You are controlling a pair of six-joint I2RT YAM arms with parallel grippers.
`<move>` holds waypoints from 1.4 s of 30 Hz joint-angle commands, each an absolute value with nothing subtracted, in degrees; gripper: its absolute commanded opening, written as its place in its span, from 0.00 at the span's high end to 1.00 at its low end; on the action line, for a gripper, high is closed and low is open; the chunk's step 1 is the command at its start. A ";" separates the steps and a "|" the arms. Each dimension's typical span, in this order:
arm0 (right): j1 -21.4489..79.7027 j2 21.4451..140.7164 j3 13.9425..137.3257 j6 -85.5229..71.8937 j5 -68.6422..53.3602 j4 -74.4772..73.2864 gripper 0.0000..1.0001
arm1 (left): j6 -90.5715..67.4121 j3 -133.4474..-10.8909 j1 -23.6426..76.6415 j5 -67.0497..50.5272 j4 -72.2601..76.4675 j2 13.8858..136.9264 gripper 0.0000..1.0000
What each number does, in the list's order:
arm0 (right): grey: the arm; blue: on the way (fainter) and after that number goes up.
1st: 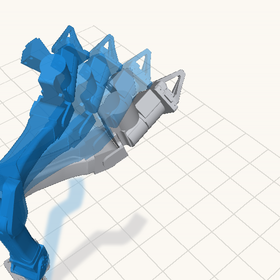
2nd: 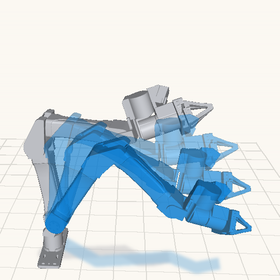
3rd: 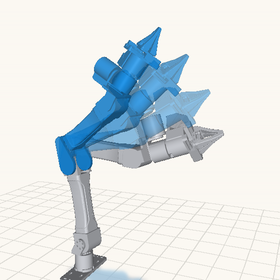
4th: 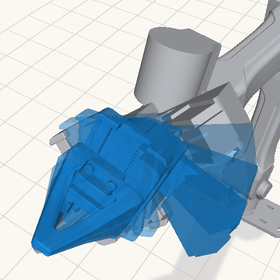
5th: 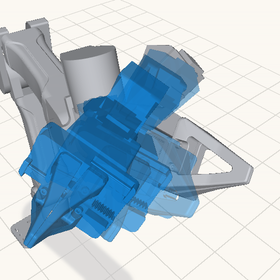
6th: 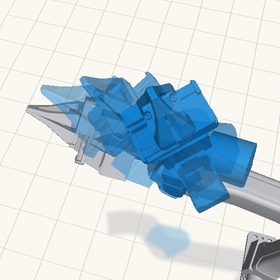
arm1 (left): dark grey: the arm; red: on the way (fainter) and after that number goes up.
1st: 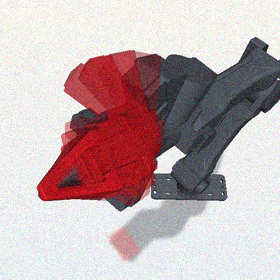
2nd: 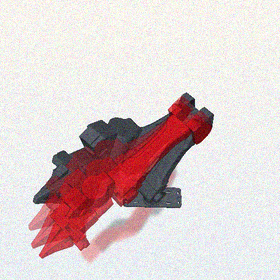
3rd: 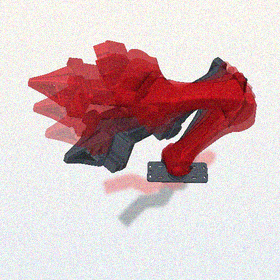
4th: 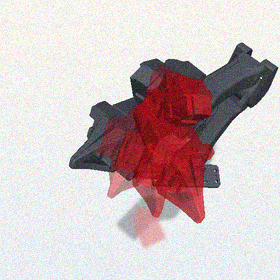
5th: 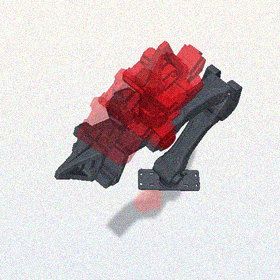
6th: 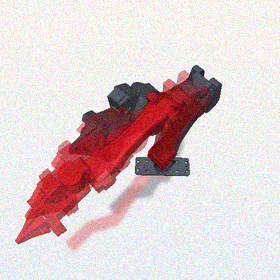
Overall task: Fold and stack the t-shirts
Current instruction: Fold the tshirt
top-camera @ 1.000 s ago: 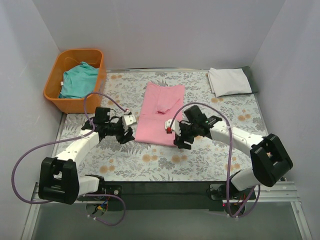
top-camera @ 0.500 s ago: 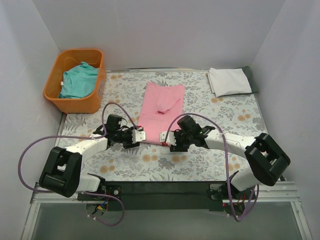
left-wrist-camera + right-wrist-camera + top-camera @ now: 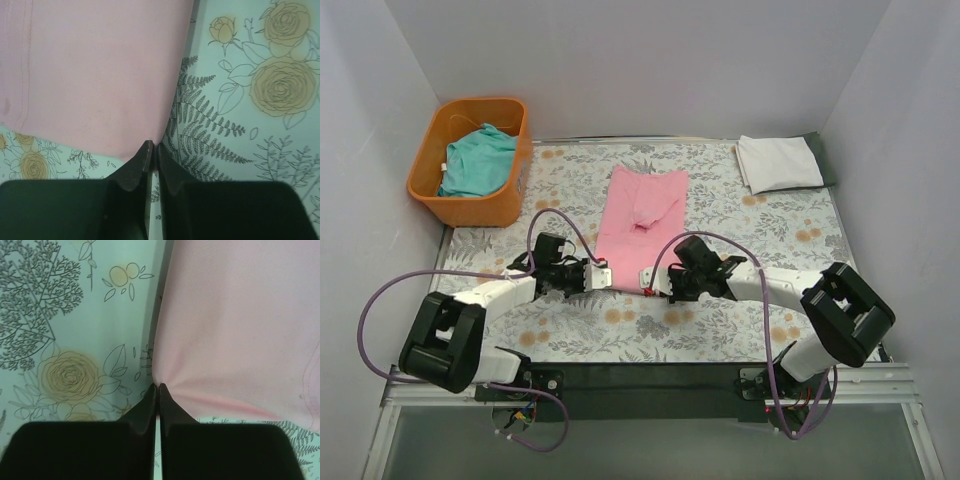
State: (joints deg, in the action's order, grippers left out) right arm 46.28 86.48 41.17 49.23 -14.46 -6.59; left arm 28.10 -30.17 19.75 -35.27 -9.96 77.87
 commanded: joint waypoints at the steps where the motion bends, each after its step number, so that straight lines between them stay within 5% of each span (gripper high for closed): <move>1: 46.58 81.24 41.56 46.94 -15.11 -14.14 0.99 | 27.61 -32.25 20.30 -39.01 -17.89 71.99 0.94; 18: 46.58 57.31 47.63 41.48 -22.85 -35.32 0.99 | 29.28 -47.98 20.65 -51.15 -64.33 51.24 1.00; 33: 39.91 68.99 59.85 51.67 -24.87 -35.60 0.99 | 27.59 -57.74 10.81 -53.52 -57.30 67.31 1.00; 42: 30.51 86.73 72.93 58.27 -32.87 -35.51 0.99 | 23.03 -66.88 7.47 -53.09 -47.91 83.64 1.00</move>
State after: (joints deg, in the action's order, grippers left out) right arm 33.04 82.32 68.03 54.72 -28.95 -35.07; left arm 24.80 -63.42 8.99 -52.31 -53.01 79.66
